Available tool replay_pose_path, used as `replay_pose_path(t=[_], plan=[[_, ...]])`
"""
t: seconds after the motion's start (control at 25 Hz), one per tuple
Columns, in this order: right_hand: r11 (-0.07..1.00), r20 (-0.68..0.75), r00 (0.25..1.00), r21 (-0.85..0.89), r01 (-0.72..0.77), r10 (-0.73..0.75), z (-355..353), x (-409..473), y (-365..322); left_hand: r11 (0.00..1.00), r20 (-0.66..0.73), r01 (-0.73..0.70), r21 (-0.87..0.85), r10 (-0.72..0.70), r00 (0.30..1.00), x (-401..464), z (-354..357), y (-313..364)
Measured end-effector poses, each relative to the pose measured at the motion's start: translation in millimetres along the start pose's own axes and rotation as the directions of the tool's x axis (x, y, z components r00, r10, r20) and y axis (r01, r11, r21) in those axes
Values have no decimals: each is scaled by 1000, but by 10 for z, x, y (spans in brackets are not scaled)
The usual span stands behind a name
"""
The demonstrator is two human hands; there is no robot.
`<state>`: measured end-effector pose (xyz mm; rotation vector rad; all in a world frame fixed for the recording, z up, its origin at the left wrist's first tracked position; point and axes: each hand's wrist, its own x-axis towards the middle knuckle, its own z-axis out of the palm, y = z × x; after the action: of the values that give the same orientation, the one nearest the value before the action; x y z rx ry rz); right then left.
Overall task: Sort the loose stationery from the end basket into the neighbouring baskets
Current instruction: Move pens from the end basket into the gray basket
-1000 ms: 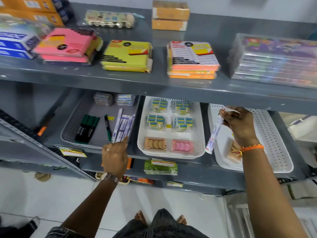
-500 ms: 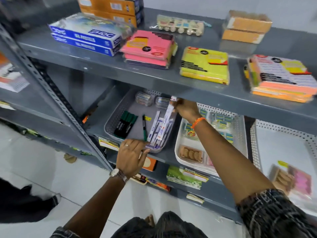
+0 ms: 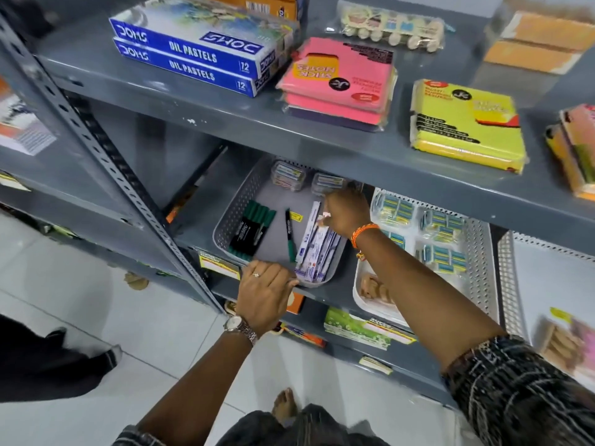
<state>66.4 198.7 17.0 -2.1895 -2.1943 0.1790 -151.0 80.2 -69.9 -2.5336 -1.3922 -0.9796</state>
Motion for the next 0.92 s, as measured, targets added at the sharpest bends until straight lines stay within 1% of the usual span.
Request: replay_pose_path(t=[0.08,0.2,0.36,0.48,0.6,0.72,0.8,0.88,0.92], plan=[[998,18,1000,-56,18,-17,-10,14,2,1000,4,-8,-4,8,1000,-5,2,-1],[999,44,999,-44,19,-17,-53,-2,5,1000,12,-9,-10,10,1000,-14,9,-1],[998,-35,999,60,-1,4,-162,-198,131,1000,71,19,5,-19,997,-34,28,45],[983,-158,986,183,-30,60,-247,-508,393,1000,92,-7,-1,7,996,-16,73,239],[958,-222,966,278,-70,135,-319,-886,792,999,103,-30,-34,34,994,53,135,453],[920,-216,949,367,-139,230,-408,-1342,1401,999,129,4,-45,2,992,72,186,648],[887,-227,925,423,-188,304,-450,-1707,1847,999,130,41,-21,-38,991,58,198,721],[868,-238,892,422,-262,385,-494,-2135,2287,999,111,46,22,-48,993,65,221,765],[854,-221,878,419,-308,425,-491,-2329,2472,998,103,42,53,-47,994,64,224,747]])
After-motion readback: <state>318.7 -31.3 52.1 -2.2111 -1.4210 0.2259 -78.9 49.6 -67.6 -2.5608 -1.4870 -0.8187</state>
